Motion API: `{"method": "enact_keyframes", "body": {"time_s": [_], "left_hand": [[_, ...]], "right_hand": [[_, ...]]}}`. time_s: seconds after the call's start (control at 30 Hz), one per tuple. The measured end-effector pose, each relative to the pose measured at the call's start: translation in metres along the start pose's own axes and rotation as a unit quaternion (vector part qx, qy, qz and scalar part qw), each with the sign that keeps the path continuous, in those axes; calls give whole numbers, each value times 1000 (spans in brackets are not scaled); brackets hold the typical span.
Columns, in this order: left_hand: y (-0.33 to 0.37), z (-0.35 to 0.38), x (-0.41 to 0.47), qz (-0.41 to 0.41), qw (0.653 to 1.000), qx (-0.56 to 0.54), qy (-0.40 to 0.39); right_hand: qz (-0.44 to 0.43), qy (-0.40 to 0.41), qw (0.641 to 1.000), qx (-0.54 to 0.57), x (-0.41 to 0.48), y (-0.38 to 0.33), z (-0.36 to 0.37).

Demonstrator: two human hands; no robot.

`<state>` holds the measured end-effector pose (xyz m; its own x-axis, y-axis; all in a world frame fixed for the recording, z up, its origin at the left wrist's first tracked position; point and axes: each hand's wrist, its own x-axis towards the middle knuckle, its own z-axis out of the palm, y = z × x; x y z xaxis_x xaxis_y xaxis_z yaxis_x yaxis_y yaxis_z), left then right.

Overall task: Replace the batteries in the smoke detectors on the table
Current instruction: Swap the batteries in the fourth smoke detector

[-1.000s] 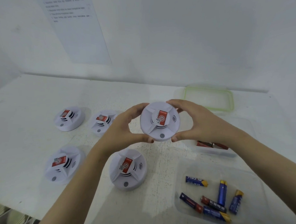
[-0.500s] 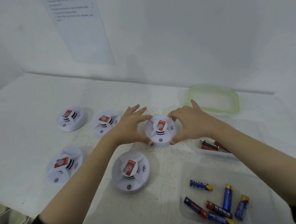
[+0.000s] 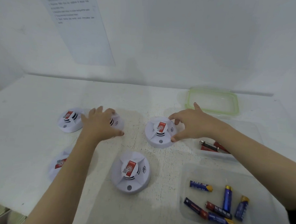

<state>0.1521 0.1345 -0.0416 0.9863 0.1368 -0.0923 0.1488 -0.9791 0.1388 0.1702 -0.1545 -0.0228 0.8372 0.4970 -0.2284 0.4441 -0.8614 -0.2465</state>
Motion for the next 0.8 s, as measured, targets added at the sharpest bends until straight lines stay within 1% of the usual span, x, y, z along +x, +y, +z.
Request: {"method": "enact_keyframes", "body": {"time_s": [0.07, 0.1, 0.2, 0.23, 0.33, 0.4, 0.47, 0.53, 0.6, 0.63, 0.7, 0.8], "left_hand": [[-12, -1, 1, -10, 996, -75, -36], [-15, -1, 0, -2, 993, -109, -41], [-13, -4, -4, 26, 987, -156, -34], [-8, -6, -7, 39, 980, -192, -35], [12, -14, -21, 97, 944, -314, -37], [27, -22, -30, 144, 914, -377, -24], [41, -29, -37, 189, 892, -410, -11], [54, -34, -43, 226, 878, -423, -4], [66, -36, -48, 264, 855, -446, -2], [72, -36, -50, 279, 841, -463, -2], [83, -34, -55, 292, 818, -496, -4], [95, -30, -58, 295, 798, -525, -22]], "right_hand": [[4, 19, 1000, 24, -2, 2, 1], [3, 33, 999, 40, -4, 4, 1], [-15, 89, 993, 80, -9, 9, 2], [-23, 113, 989, 96, -11, 11, 3], [-43, 181, 969, 162, -18, 15, 7], [-48, 208, 957, 194, -23, 14, 9], [-44, 208, 950, 229, -29, 10, 8], [-46, 193, 934, 298, -35, 5, 4], [-53, 165, 899, 401, -42, -2, -2], [-59, 145, 874, 461, -45, -4, -5], [-77, 95, 808, 576, -49, -7, -8], [-109, 24, 691, 714, -52, -8, -11]]}}
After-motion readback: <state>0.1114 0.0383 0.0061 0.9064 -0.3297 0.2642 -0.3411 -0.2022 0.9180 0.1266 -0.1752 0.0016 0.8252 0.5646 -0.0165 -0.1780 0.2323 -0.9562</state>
